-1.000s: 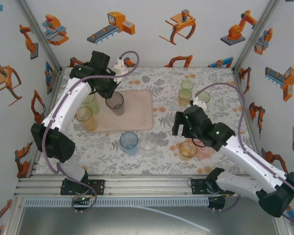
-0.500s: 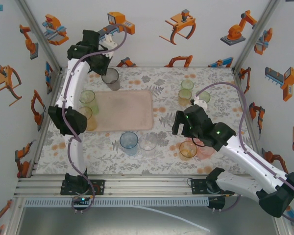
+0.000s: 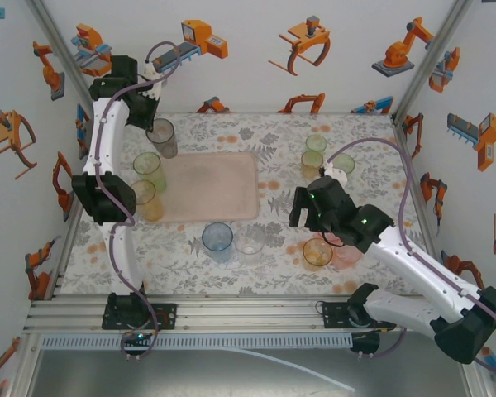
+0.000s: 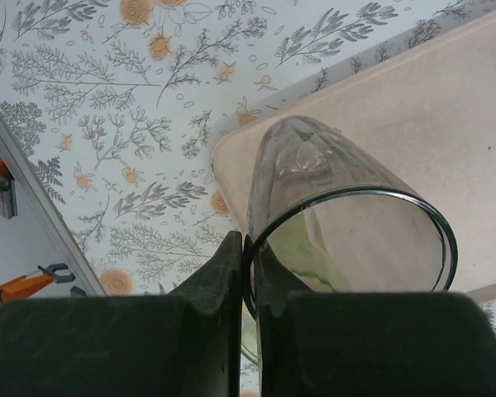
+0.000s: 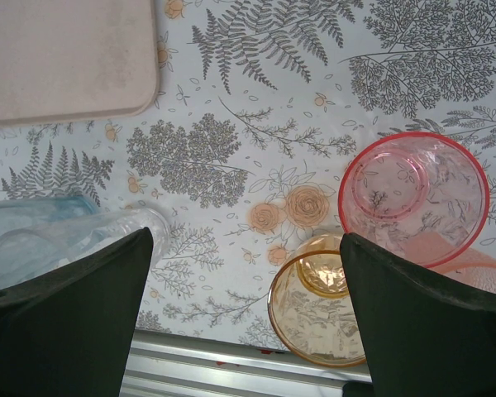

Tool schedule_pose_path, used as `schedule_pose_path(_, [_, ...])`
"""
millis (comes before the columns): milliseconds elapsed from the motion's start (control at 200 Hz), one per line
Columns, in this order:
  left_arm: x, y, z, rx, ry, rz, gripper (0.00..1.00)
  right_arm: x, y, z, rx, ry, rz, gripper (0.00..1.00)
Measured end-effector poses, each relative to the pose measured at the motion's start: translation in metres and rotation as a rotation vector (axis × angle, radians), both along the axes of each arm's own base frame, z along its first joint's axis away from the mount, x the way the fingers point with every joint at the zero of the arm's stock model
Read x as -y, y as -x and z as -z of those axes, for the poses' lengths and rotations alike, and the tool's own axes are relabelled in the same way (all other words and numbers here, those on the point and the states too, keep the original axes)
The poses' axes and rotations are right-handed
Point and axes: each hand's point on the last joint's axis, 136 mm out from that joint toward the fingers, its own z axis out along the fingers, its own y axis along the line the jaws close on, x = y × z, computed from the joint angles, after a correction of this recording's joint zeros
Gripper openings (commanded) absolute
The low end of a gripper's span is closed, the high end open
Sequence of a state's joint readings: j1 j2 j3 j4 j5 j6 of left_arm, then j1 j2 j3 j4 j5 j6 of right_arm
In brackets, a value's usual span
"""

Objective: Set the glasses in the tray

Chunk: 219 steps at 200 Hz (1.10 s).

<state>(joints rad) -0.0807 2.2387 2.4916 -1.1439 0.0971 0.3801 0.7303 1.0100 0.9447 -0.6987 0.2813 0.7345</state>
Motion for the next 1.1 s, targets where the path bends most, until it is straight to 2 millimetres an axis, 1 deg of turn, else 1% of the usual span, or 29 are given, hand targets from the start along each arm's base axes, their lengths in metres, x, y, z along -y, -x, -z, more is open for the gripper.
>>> schedule_pose_path(150, [-0.005,-0.003,0.008,-0.013,-0.002,-0.01,0.09,0.0,0.0,0.0,0.0,0.0,0.0,0.84])
schedule_pose_path(376, [-0.013,-0.01,0.037,-0.064,-0.009,-0.025,0.09,0.0,0.0,0.0,0.0,0.0,0.001,0.84])
schedule_pose_path(466, [-0.018,-0.012,0.045,-0.078,-0.012,-0.035,0.09,0.0,0.0,0.0,0.0,0.0,0.001,0.84])
schedule_pose_path(756, [-0.027,-0.016,0.055,-0.091,-0.013,-0.05,0.1,0.0,-0.001,0.002,-0.006,0.006,0.001,0.85])
schedule_pose_path(946, [-0.028,-0.02,0.074,-0.117,-0.022,-0.052,0.1,0.0,-0.001,0.003,-0.008,0.008,0.001,0.85])
schedule_pose_path(1097, [-0.029,-0.022,0.074,-0.11,-0.026,-0.054,0.11,0.0,-0.001,0.003,-0.008,0.008,0.003,0.85])
